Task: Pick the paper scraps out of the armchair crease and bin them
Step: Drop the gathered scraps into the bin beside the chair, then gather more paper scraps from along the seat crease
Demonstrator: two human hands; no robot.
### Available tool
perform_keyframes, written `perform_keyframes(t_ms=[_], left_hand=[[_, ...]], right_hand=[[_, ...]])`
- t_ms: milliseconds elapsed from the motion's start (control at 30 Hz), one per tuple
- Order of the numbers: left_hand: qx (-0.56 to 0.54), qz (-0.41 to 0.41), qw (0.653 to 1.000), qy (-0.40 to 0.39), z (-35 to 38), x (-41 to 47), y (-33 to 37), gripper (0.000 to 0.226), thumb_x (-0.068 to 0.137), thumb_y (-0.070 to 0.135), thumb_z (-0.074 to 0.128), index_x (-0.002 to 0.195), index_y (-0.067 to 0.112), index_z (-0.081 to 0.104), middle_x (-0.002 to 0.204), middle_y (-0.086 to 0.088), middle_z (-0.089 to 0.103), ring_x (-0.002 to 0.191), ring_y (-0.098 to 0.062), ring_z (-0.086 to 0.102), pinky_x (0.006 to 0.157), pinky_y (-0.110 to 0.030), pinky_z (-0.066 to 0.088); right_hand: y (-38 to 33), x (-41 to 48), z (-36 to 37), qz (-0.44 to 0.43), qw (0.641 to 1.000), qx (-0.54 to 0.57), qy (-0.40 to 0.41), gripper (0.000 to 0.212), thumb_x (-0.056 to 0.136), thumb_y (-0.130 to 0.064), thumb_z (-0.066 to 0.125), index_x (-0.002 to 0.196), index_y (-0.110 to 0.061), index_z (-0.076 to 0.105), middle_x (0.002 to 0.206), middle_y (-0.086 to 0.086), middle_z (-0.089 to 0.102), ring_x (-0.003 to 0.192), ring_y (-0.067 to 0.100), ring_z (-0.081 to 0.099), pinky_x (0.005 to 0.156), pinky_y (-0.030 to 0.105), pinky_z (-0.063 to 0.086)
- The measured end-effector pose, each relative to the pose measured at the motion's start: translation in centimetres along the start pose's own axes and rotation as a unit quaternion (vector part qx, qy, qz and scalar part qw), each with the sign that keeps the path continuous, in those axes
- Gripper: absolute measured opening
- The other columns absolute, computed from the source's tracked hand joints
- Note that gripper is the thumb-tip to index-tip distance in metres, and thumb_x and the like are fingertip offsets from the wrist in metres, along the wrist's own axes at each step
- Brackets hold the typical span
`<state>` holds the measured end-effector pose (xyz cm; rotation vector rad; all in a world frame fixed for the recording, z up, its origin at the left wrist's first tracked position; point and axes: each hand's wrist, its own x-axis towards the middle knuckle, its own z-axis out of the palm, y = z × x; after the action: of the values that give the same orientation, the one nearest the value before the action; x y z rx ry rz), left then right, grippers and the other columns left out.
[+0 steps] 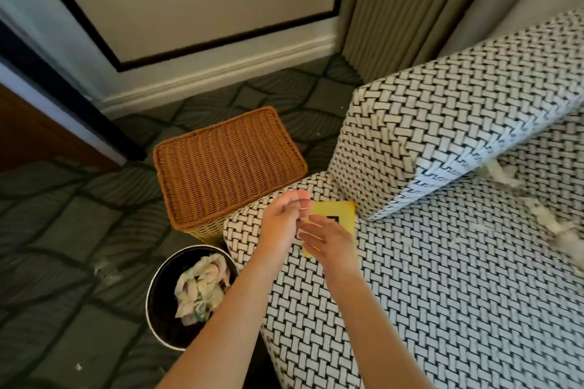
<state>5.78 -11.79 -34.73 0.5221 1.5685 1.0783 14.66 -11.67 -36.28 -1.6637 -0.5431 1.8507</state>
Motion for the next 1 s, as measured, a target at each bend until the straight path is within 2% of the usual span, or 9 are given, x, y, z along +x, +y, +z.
perform_keyframes(t_ms=[200,333,500,600,700,767,833,933,1000], left_hand=[[0.05,-0.011,0.998,-0.035,6.3,-0.6,0.1,0.038,0.096,-0.003,0.035,0.083,0.022,0.062,0.087,0.004,0.065,0.08,-0.009,0.06,0.068,-0.021,0.048],[0.111,-0.014,0.987,-0.118,12.0,-1.9,-0.7,0.034,0.094,-0.002,0.04,0.083,0.022,0.063,0.082,0.007,0.066,0.075,-0.007,0.059,0.065,-0.02,0.045],[0.166,-0.006,0.974,-0.155,18.6,-1.6,-0.6,0.034,0.094,0.001,0.041,0.087,0.025,0.063,0.096,0.007,0.066,0.088,-0.009,0.059,0.076,-0.023,0.05],[0.201,-0.007,0.965,-0.167,21.4,-0.7,-0.9,0.034,0.094,0.001,0.041,0.086,0.027,0.062,0.116,-0.003,0.064,0.099,-0.019,0.058,0.09,-0.035,0.046],[0.237,-0.002,0.953,-0.187,23.7,0.8,-1.1,0.023,0.093,0.007,0.046,0.098,0.022,0.063,0.123,-0.002,0.06,0.111,-0.019,0.056,0.101,-0.036,0.043],[0.262,0.018,0.943,-0.206,25.0,2.1,-1.2,0.026,0.094,0.009,0.046,0.111,0.021,0.06,0.126,0.002,0.057,0.105,-0.01,0.057,0.091,-0.016,0.047],[0.292,0.033,0.93,-0.221,26.4,3.5,-1.4,0.033,0.095,0.007,0.042,0.123,0.02,0.055,0.132,0.004,0.052,0.091,0.0,0.056,0.069,0.002,0.04],[0.32,0.048,0.915,-0.241,28.5,5.3,-1.5,0.042,0.094,0.004,0.039,0.133,0.018,0.046,0.138,0.002,0.046,0.065,0.004,0.046,0.05,0.001,0.036],[0.317,0.042,0.916,-0.242,29.7,6.4,-1.2,0.043,0.094,0.003,0.039,0.134,0.017,0.045,0.139,0.002,0.045,0.072,0.0,0.053,0.061,-0.004,0.04]], right_hand=[[-3.0,0.6,-8.7,0.007,0.996,0.057,0.07,0.022,0.094,-0.005,0.041,0.093,-0.013,0.061,0.085,0.004,0.069,0.076,0.019,0.065,0.073,0.028,0.053],[-4.6,1.0,-13.8,0.011,0.988,0.104,0.111,0.022,0.096,-0.007,0.039,0.1,-0.008,0.06,0.086,0.007,0.066,0.078,0.022,0.063,0.076,0.031,0.051],[-6.3,1.9,-20.0,-0.012,0.981,0.105,0.165,0.024,0.096,-0.01,0.038,0.102,-0.009,0.061,0.084,0.003,0.067,0.075,0.018,0.062,0.077,0.03,0.052],[-6.6,3.1,-23.3,-0.022,0.969,0.122,0.214,0.019,0.095,-0.007,0.042,0.101,-0.007,0.06,0.089,0.006,0.064,0.074,0.019,0.061,0.064,0.024,0.048],[-6.3,4.1,-25.8,-0.055,0.96,0.074,0.264,0.019,0.09,-0.001,0.048,0.1,-0.012,0.059,0.094,0.005,0.059,0.075,0.015,0.056,0.066,0.026,0.049],[-6.3,4.3,-26.7,-0.071,0.958,0.033,0.277,0.024,0.087,0.001,0.05,0.104,-0.014,0.058,0.1,0.004,0.056,0.073,0.012,0.053,0.069,0.026,0.049],[-6.8,5.0,-27.2,-0.09,0.954,-0.033,0.285,0.029,0.086,-0.001,0.052,0.111,-0.014,0.056,0.107,0.003,0.054,0.067,0.009,0.05,0.058,0.019,0.043],[-7.7,6.7,-27.5,-0.119,0.937,-0.12,0.304,0.033,0.085,-0.006,0.054,0.115,-0.019,0.056,0.113,0.0,0.054,0.082,0.014,0.054,0.056,0.017,0.039],[-8.6,8.0,-27.4,-0.136,0.93,-0.142,0.31,0.033,0.085,-0.006,0.054,0.115,-0.02,0.057,0.112,-0.001,0.055,0.088,0.014,0.054,0.057,0.015,0.037]])
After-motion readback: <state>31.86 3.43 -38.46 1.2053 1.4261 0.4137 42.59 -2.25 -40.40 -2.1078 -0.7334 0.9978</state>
